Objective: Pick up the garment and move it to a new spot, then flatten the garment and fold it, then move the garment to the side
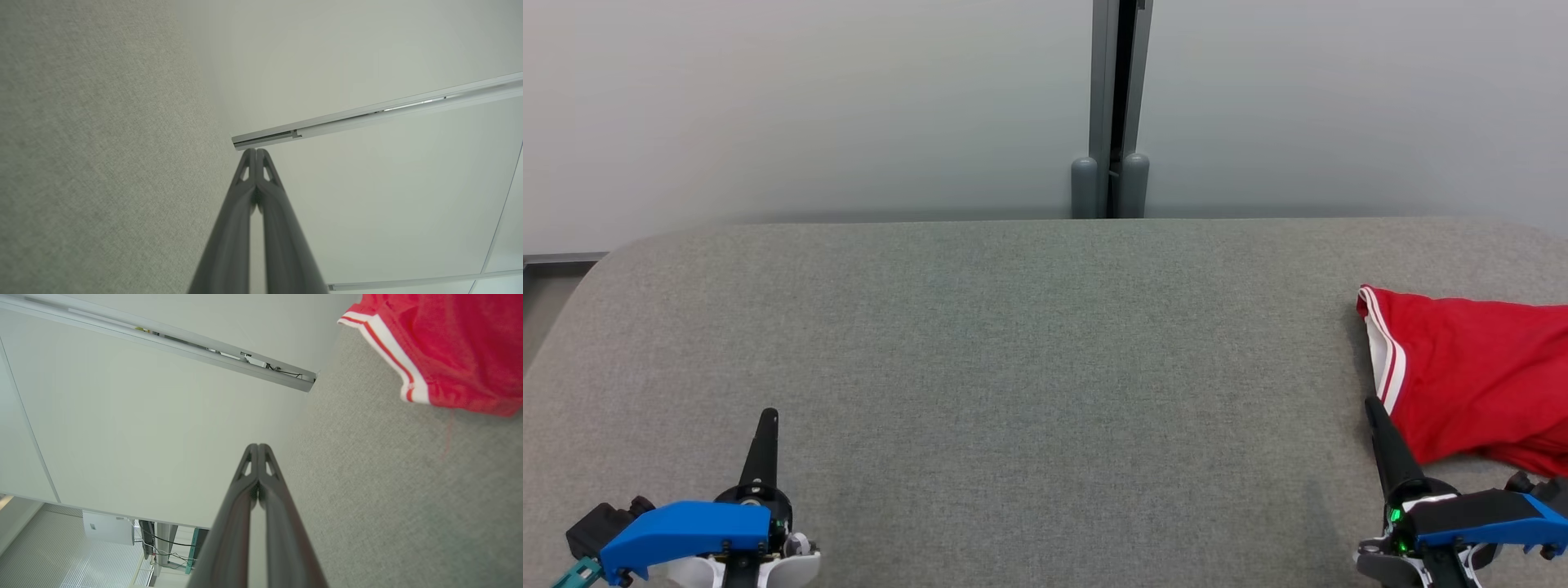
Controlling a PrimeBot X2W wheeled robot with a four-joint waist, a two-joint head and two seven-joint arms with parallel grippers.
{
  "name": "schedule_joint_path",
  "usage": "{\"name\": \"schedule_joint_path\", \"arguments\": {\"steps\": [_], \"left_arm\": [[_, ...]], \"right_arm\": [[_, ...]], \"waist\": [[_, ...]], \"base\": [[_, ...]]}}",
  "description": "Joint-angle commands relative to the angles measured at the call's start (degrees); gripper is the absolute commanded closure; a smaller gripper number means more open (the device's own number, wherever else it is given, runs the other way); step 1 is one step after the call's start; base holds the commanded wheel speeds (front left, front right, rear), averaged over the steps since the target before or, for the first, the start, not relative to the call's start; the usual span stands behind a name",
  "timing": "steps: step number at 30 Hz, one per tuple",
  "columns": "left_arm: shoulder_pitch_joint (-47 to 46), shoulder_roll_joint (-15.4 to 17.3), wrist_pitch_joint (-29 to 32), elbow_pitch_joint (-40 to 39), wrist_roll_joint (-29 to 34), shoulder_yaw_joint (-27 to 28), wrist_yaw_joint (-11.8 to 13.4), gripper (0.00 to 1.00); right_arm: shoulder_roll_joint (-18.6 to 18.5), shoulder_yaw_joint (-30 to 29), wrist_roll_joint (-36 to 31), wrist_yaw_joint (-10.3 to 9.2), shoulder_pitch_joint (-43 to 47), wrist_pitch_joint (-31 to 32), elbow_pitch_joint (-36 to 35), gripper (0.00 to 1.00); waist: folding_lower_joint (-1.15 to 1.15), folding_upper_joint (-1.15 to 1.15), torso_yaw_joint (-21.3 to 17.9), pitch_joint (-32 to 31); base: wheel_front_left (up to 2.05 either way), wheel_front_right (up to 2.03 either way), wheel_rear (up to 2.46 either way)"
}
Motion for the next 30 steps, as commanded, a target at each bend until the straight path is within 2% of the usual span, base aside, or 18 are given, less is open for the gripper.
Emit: {"name": "schedule_joint_path", "arguments": {"steps": [1, 30], "left_arm": [[-1.38, -0.1, 0.41, -0.24, -0.94, 0.81, -0.44, 1.0], [-3.05, -2.23, 3.89, 0.11, -9.95, 5.23, -3.12, 1.0]], "right_arm": [[-0.14, -0.33, 1.39, 0.02, -1.43, 0.36, -0.64, 1.0], [-0.15, -1.94, 13.94, 0.02, -1.76, 3.04, -1.35, 1.0]], "waist": [[0.0, 0.0, 0.03, 0.0], [0.0, 0.0, 0.77, 0.04]], "base": [[0.0, 0.0, 0.0], [0.0, 0.0, 0.0]]}}
